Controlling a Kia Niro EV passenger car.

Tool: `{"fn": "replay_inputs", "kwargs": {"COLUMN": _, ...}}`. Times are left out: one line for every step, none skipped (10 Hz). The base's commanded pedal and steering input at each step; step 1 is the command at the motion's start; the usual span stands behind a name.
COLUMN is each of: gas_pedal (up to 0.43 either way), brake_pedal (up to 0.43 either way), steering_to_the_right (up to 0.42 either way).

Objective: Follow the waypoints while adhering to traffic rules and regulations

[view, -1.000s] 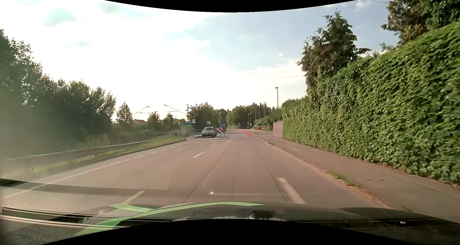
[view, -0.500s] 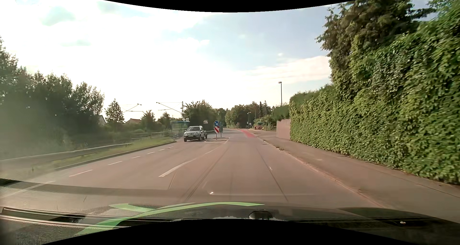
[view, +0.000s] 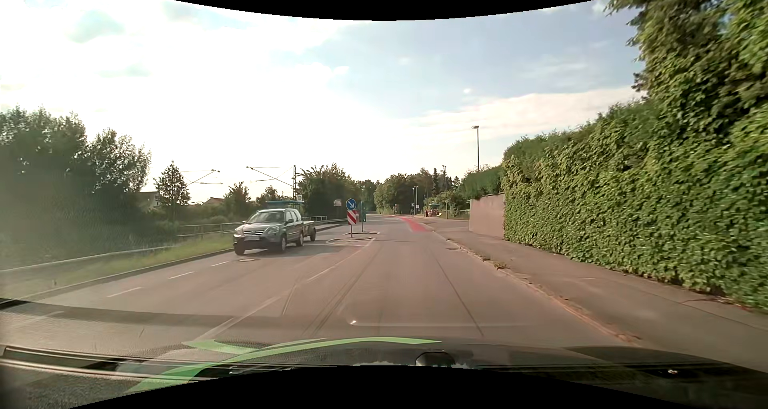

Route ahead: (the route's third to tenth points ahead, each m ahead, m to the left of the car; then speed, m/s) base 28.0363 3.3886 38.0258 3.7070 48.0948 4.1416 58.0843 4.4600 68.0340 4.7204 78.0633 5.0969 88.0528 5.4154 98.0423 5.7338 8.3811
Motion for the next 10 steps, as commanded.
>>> {"fn": "replay_inputs", "kwargs": {"gas_pedal": 0.098, "brake_pedal": 0.000, "steering_to_the_right": 0.001}}
{"fn": "replay_inputs", "kwargs": {"gas_pedal": 0.098, "brake_pedal": 0.000, "steering_to_the_right": 0.001}}
{"fn": "replay_inputs", "kwargs": {"gas_pedal": 0.098, "brake_pedal": 0.000, "steering_to_the_right": 0.000}}
{"fn": "replay_inputs", "kwargs": {"gas_pedal": 0.098, "brake_pedal": 0.000, "steering_to_the_right": 0.001}}
{"fn": "replay_inputs", "kwargs": {"gas_pedal": 0.098, "brake_pedal": 0.000, "steering_to_the_right": -0.001}}
{"fn": "replay_inputs", "kwargs": {"gas_pedal": 0.098, "brake_pedal": 0.000, "steering_to_the_right": 0.000}}
{"fn": "replay_inputs", "kwargs": {"gas_pedal": 0.098, "brake_pedal": 0.000, "steering_to_the_right": -0.001}}
{"fn": "replay_inputs", "kwargs": {"gas_pedal": 0.098, "brake_pedal": 0.000, "steering_to_the_right": -0.001}}
{"fn": "replay_inputs", "kwargs": {"gas_pedal": 0.098, "brake_pedal": 0.000, "steering_to_the_right": -0.001}}
{"fn": "replay_inputs", "kwargs": {"gas_pedal": 0.098, "brake_pedal": 0.000, "steering_to_the_right": -0.001}}
